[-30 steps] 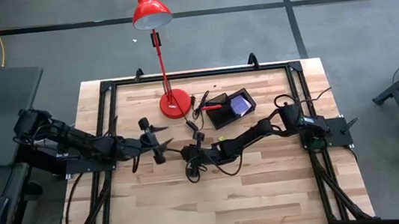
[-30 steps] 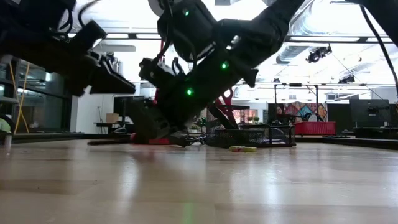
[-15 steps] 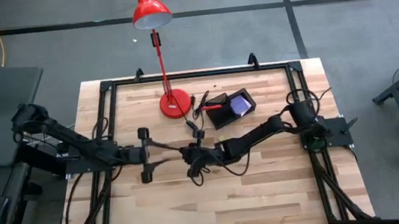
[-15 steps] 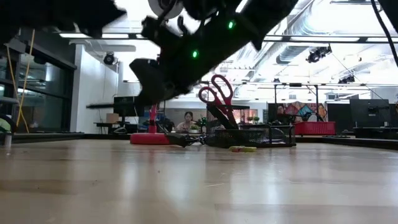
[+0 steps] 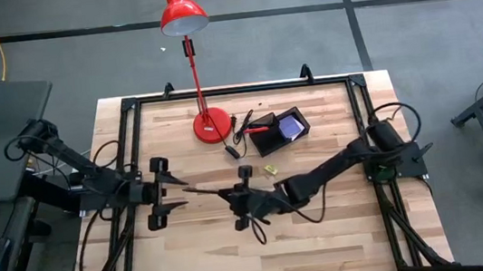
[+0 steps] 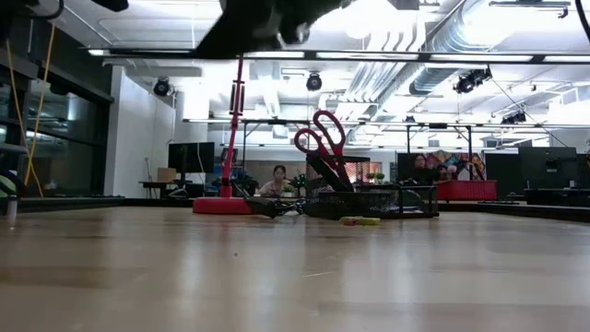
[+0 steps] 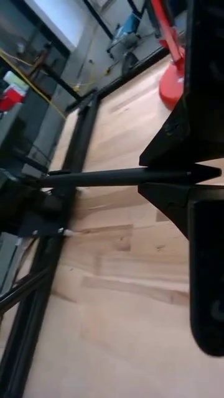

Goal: Pick and place office supplies into organizer
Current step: Put the black pen into the black desk organizer

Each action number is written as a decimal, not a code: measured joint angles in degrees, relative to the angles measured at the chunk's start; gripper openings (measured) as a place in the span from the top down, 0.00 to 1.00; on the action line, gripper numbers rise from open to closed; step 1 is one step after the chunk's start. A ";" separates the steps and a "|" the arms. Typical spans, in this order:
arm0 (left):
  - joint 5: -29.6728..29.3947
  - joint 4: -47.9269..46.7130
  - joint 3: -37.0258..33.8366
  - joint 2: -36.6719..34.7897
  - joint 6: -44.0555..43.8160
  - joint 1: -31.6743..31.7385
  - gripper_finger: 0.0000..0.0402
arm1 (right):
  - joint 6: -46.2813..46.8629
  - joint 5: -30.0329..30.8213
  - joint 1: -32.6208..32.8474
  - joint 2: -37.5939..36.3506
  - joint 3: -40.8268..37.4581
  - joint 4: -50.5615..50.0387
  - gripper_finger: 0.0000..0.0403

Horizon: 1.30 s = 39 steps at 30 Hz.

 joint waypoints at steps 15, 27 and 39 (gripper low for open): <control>-2.39 -4.15 0.00 -0.18 -0.75 0.11 0.47 | -6.60 2.73 3.29 -2.47 0.00 5.60 0.96; -2.33 -9.78 0.00 -0.15 -3.45 0.11 0.47 | -9.35 2.84 3.27 -2.47 0.00 8.65 0.96; -2.15 -9.71 0.00 -0.15 -3.34 0.11 0.63 | -10.75 2.50 3.25 -2.41 0.00 10.64 0.96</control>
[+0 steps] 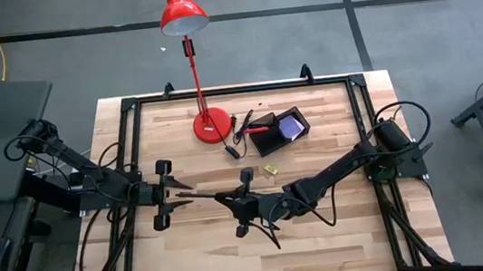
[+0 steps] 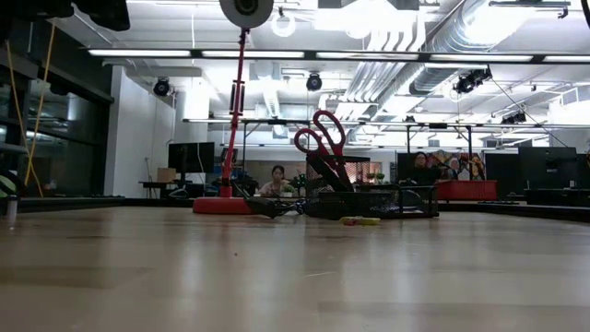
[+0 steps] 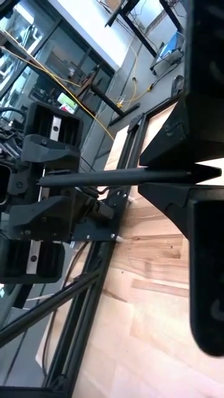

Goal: Pick and place office supplies into organizer
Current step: Put the black pen into the black desk organizer

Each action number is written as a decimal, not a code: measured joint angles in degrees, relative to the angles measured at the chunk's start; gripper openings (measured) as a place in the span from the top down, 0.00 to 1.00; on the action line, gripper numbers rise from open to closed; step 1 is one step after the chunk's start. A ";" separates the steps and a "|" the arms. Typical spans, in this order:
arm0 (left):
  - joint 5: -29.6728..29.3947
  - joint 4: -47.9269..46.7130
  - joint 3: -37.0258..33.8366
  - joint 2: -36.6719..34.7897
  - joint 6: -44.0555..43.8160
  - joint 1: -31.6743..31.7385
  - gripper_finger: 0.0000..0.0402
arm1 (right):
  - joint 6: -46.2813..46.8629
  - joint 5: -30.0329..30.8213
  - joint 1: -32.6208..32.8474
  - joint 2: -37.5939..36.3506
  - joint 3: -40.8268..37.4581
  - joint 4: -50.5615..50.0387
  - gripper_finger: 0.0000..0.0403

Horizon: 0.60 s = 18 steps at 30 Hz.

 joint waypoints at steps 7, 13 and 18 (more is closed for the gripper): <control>2.07 0.50 0.00 0.00 0.02 0.02 0.84 | -0.08 -0.38 -0.09 0.00 0.00 0.18 0.96; 2.19 0.10 0.00 0.00 0.09 0.02 0.91 | -0.05 -0.22 -0.07 0.02 0.00 0.15 0.96; 2.19 0.07 0.00 0.00 -0.79 0.02 0.86 | -0.45 -0.21 -0.09 0.04 0.00 0.36 0.96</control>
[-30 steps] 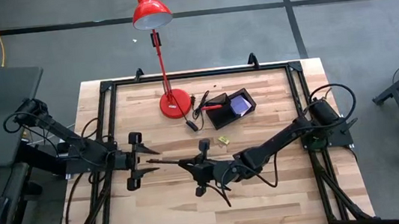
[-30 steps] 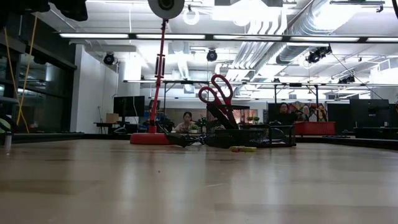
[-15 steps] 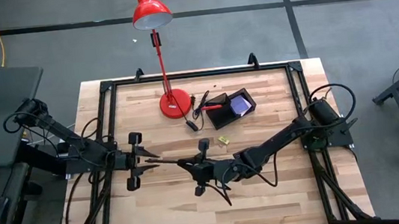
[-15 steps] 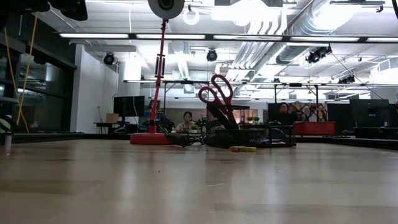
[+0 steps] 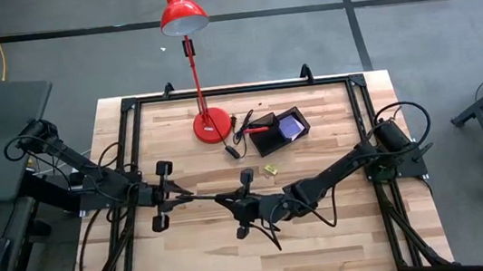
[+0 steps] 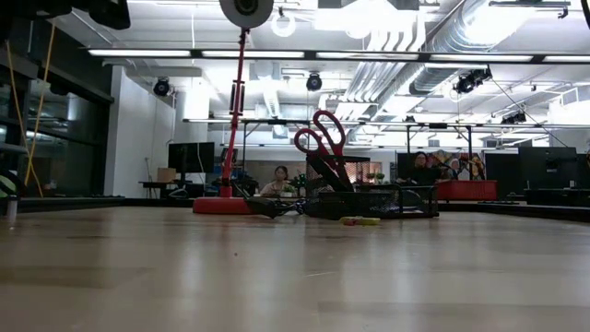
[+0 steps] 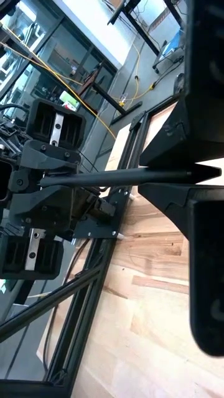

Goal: Pick and place office supplies into organizer
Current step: Put the black pen into the black desk organizer

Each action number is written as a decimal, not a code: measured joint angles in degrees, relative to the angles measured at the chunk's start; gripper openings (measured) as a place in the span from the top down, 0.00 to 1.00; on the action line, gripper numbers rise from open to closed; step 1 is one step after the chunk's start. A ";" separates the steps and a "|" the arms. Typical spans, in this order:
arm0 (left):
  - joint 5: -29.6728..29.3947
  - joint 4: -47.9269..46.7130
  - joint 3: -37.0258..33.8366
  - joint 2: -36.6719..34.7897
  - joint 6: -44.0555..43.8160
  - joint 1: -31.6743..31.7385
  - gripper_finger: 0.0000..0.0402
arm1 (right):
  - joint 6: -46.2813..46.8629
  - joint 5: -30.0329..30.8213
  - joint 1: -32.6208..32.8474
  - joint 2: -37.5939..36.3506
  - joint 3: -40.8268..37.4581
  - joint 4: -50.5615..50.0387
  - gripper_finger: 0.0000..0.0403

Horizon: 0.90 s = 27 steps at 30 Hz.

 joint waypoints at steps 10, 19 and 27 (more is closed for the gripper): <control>-0.26 0.22 0.00 0.24 -0.52 0.04 0.92 | -2.24 2.58 0.10 0.02 0.00 0.94 0.91; -1.91 0.38 0.02 0.26 -1.86 0.04 0.89 | -6.30 9.14 1.95 0.07 0.00 2.34 0.81; -2.46 0.35 -0.02 0.28 -2.21 0.00 0.91 | -13.09 26.42 6.66 0.04 0.00 1.13 0.73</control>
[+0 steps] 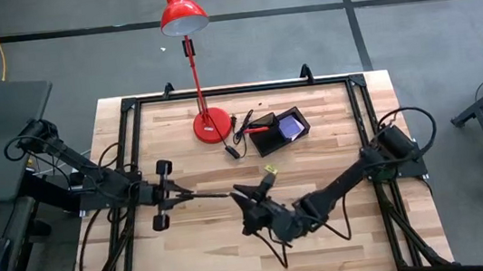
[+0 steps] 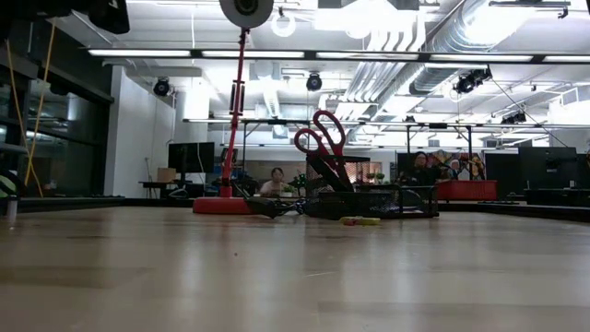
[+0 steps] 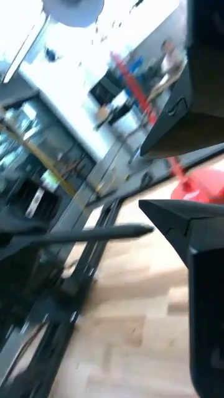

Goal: Pick and place office supplies into organizer
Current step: Put the black pen into the black desk organizer

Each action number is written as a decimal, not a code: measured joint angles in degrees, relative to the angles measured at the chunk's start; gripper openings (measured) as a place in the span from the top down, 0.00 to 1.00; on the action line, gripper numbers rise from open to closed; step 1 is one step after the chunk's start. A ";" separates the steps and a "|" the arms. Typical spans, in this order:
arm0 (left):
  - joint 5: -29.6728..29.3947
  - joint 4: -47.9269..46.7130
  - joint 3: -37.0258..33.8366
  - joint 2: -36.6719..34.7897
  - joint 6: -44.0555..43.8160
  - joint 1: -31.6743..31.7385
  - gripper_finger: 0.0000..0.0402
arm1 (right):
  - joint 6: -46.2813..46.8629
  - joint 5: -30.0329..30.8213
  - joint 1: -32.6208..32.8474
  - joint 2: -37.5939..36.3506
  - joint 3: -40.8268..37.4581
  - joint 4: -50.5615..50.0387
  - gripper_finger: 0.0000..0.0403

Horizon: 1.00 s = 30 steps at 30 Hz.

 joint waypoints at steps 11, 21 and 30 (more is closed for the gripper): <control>-2.84 2.24 0.00 0.00 -0.03 0.04 0.90 | 9.84 13.52 6.65 -0.04 0.00 -10.51 0.73; -4.64 3.95 0.00 0.00 -0.02 0.04 0.90 | 40.33 -26.46 7.36 -4.11 0.05 -30.15 0.73; -6.11 3.80 0.00 0.00 -0.03 0.04 0.91 | 25.23 -60.47 5.74 -1.40 -0.48 -14.35 0.73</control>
